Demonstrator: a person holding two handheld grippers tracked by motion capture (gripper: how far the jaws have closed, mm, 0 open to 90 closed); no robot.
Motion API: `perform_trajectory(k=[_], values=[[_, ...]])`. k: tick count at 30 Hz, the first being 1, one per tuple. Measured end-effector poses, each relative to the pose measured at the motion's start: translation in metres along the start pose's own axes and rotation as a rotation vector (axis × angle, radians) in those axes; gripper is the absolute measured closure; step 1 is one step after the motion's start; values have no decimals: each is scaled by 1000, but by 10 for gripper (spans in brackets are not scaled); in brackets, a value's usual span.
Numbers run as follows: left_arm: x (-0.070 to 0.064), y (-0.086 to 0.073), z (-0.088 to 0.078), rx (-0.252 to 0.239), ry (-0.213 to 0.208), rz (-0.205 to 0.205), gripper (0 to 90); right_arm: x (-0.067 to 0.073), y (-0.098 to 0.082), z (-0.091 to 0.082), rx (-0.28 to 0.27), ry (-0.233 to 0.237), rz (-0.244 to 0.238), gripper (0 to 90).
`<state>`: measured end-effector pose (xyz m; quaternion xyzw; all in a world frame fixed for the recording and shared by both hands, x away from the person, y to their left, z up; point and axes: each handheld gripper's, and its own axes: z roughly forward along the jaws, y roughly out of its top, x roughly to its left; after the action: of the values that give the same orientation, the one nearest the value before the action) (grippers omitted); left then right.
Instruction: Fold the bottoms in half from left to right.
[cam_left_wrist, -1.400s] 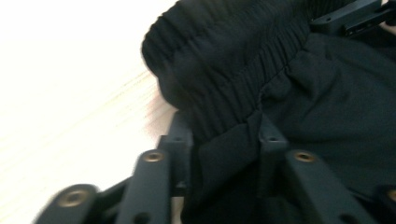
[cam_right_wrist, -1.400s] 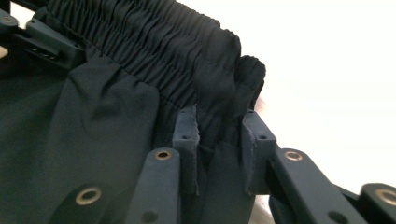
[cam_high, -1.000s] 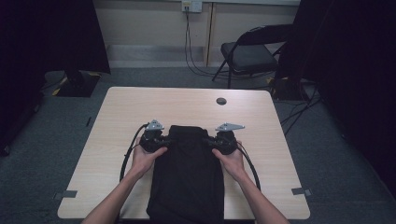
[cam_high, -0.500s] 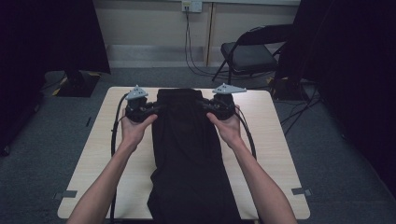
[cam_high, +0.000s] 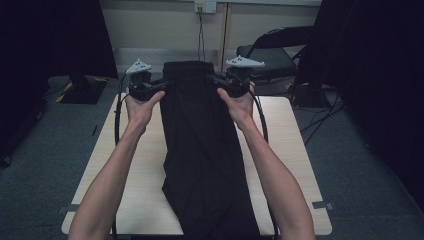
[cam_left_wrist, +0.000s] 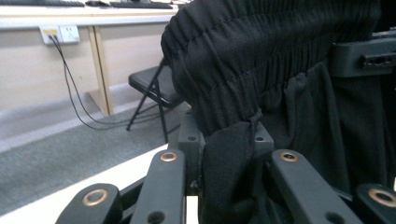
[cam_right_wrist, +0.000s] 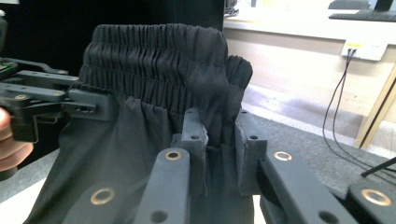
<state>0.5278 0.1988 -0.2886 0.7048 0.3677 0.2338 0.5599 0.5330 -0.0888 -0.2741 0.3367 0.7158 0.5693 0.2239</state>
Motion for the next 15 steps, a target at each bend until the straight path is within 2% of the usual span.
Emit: perform_trajectory(k=[4,5,6,7,10,11,12,13,14,15], values=[[0,33,3,-24,17,16,745,-6,26,1,-37,-31,-7,776],[0,33,3,-24,17,16,745,-7,34,1,-44,-38,-11,776],[-3,51,2,-58,24,26,745,-9,44,-1,-63,-45,-11,776],[-6,54,2,-68,24,22,745,-9,51,-3,-69,-49,-14,776],[-14,51,0,-73,27,39,743,-10,54,-9,-86,-45,-6,776],[-18,42,1,-40,10,49,743,-13,50,-11,-89,-29,16,775],[-25,29,0,-11,-1,65,742,-16,28,-17,-51,-15,9,775],[-28,23,-2,-5,-17,67,742,-16,20,-20,-44,-3,10,775],[-28,23,-2,-5,-17,67,742,-16,20,-20,-44,-3,10,775],[-35,12,-5,12,-36,72,742,-16,13,-24,-40,8,16,775]])
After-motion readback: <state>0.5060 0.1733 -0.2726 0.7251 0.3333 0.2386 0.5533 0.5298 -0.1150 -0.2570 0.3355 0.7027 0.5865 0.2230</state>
